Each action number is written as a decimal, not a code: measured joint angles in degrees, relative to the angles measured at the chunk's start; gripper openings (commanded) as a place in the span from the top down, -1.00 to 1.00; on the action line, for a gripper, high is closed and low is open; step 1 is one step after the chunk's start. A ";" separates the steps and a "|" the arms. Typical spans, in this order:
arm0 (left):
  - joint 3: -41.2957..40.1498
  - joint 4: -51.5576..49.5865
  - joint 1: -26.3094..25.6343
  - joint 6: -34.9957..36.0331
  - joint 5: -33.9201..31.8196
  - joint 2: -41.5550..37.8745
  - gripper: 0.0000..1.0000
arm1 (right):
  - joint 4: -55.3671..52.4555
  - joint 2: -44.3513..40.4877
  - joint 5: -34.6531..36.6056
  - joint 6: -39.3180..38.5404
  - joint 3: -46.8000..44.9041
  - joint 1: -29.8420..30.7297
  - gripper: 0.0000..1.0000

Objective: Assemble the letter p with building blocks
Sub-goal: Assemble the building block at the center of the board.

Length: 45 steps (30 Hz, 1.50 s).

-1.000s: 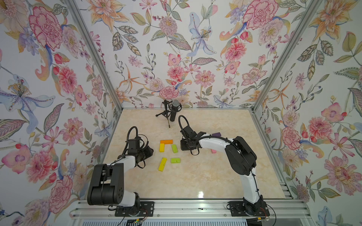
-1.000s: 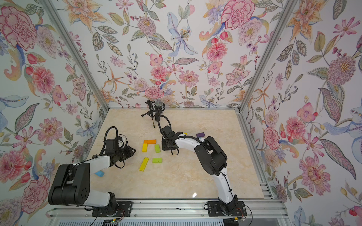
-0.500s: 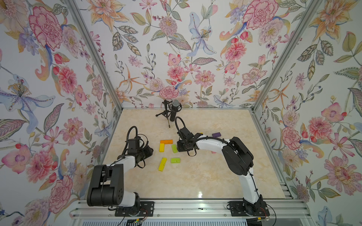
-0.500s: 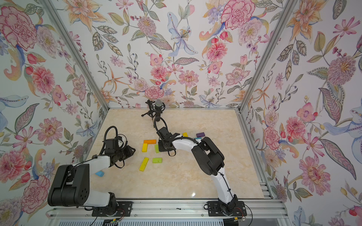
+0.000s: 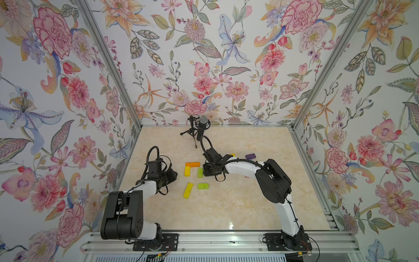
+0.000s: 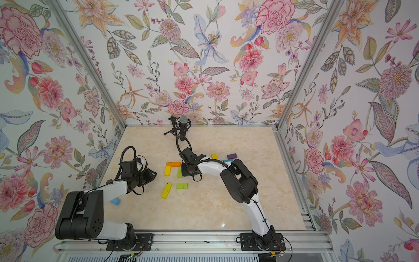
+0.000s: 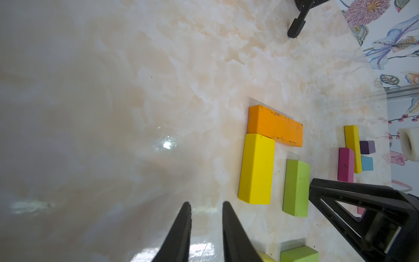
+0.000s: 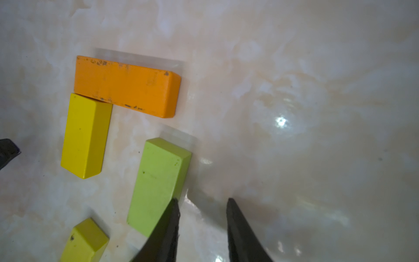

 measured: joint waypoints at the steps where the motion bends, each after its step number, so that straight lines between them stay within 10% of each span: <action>1: 0.00 0.00 0.00 -0.02 0.00 0.02 0.46 | 0.00 0.00 0.00 0.00 0.00 0.00 0.30; 45: 0.00 0.00 0.00 0.20 0.04 0.35 0.47 | -0.20 -3.23 -1.01 -1.09 -4.00 4.15 0.43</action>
